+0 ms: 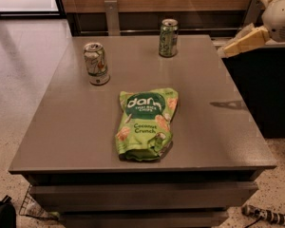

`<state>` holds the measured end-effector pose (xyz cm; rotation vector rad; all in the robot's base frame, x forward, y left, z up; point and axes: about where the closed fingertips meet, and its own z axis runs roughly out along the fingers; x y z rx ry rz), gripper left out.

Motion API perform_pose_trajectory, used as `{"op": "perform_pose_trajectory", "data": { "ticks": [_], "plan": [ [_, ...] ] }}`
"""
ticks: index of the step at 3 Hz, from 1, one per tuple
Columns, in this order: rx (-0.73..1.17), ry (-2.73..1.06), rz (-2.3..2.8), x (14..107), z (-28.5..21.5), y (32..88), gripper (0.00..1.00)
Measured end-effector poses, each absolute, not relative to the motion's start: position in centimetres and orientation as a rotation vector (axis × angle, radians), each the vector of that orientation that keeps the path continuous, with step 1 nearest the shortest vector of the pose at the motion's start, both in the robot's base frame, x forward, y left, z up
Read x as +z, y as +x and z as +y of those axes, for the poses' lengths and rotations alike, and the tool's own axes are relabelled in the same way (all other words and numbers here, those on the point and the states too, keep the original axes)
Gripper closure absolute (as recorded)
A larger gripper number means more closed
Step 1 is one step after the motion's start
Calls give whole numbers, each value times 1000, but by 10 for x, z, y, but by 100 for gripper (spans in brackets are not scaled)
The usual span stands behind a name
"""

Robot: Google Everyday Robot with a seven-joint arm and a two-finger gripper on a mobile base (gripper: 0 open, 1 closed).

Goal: Pick green can

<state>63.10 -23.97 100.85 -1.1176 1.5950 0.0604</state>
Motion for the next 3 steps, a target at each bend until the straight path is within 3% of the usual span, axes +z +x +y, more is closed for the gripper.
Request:
{"op": "perform_pose_trajectory", "data": {
  "ticks": [2,3],
  "plan": [
    [459,-867,1508,1001,-221,695,0],
    [459,-867,1508,1001,-221,695,0]
  ]
}}
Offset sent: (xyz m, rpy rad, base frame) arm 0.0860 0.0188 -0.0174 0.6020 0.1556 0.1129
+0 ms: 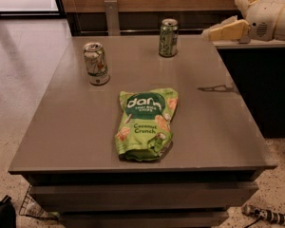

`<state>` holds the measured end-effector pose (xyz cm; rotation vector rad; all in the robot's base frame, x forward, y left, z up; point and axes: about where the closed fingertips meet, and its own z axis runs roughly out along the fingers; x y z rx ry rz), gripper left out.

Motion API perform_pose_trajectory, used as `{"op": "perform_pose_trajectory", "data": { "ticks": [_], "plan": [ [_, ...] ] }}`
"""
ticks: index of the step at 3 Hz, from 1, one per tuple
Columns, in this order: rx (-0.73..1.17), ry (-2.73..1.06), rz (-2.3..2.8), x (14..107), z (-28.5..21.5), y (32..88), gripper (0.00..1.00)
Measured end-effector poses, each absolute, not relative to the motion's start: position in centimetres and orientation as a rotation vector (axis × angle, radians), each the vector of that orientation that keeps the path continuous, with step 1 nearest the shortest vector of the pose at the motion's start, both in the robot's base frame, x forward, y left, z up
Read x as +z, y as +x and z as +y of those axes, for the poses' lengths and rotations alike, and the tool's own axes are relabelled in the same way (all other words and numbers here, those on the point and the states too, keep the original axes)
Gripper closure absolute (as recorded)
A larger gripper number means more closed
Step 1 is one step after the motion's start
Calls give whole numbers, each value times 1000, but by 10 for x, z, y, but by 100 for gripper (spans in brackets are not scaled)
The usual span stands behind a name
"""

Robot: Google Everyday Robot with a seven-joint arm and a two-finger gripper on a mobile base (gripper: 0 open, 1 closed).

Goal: Pick green can

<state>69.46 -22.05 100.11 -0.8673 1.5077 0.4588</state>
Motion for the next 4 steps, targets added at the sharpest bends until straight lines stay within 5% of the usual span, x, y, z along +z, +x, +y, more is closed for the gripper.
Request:
{"op": "perform_pose_trajectory", "data": {
  "ticks": [4],
  "plan": [
    [548,-793,1682,922,-140,782,0]
  ]
}}
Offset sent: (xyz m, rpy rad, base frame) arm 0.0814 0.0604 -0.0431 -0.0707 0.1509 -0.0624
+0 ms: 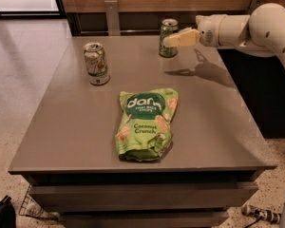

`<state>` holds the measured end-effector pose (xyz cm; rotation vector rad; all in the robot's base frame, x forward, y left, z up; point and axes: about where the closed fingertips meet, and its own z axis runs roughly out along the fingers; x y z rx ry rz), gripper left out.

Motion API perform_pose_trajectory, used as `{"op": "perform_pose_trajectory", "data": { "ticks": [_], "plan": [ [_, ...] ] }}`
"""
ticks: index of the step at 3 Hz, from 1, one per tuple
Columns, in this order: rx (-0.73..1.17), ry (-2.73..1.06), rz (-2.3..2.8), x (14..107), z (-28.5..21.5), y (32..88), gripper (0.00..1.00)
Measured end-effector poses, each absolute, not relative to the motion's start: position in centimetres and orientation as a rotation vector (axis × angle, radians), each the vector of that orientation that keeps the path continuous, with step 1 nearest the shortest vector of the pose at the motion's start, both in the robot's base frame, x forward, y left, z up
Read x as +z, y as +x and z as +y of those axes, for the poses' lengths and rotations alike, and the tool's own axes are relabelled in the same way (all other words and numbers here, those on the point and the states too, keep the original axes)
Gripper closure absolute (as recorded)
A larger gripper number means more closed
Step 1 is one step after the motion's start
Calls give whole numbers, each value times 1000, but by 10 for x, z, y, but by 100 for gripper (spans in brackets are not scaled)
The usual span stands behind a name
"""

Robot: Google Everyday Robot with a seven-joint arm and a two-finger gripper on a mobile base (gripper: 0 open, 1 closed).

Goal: Pick green can

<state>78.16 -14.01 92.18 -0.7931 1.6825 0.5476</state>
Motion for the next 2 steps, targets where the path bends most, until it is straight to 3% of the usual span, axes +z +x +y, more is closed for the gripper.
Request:
{"op": "perform_pose_trajectory", "data": {
  "ticks": [2],
  "plan": [
    [595,-765,1674,885,-126,808,0]
  ]
}}
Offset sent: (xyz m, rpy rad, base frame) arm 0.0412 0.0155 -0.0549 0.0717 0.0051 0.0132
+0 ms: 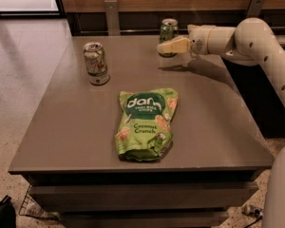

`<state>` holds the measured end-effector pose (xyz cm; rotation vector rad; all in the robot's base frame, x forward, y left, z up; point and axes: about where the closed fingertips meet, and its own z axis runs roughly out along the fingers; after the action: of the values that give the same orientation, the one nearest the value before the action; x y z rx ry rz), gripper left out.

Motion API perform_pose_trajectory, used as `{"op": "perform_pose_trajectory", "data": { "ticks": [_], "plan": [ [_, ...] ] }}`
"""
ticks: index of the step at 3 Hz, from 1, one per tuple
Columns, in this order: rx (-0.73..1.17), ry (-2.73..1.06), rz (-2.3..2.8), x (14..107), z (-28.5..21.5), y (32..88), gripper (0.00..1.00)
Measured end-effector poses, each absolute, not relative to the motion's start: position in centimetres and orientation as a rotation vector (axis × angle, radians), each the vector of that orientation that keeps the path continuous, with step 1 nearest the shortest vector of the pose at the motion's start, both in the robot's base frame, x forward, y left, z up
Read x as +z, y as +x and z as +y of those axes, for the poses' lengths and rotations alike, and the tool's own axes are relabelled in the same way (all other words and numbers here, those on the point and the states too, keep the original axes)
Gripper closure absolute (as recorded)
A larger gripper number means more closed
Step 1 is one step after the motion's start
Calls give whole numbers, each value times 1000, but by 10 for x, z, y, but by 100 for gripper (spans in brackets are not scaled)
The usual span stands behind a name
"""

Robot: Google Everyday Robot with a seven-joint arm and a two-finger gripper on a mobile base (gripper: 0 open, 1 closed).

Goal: Pick green can

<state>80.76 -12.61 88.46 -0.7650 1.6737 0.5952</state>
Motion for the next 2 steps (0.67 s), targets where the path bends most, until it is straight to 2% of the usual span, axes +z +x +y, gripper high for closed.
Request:
{"op": "perform_pose_trajectory", "data": {
  "ticks": [1,2],
  "plan": [
    [608,-776,1644,877,-117,816,18],
    [621,-790,1610,876,-108,823,41]
  ]
}}
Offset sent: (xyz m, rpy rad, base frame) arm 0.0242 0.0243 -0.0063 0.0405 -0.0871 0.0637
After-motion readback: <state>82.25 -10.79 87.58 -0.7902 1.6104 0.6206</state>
